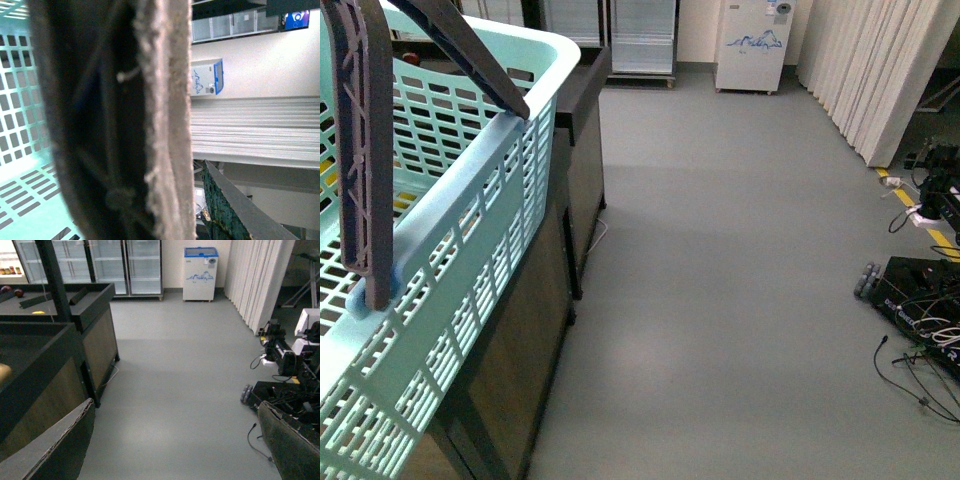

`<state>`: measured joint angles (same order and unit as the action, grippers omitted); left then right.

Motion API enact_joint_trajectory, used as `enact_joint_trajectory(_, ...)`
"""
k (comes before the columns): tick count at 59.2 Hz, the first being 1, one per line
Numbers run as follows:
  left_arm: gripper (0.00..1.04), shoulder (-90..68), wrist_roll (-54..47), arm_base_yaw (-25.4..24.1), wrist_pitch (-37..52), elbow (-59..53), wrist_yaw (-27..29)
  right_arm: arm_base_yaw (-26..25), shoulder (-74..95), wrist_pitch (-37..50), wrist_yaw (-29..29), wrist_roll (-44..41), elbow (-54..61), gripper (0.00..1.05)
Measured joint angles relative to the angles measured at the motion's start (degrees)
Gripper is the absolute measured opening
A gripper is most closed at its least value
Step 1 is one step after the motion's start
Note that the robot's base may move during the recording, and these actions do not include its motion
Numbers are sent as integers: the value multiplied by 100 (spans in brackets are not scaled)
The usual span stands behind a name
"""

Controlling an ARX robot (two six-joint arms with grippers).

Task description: Pick lemon and mango into basket

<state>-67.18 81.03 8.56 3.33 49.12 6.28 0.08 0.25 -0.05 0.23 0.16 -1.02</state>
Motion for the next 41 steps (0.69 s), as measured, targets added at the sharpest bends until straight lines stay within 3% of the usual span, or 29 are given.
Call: enact_joint_trajectory(41,22,0,-17,-11,0,-4,0,0,-9,-2,-13,0,0,96)
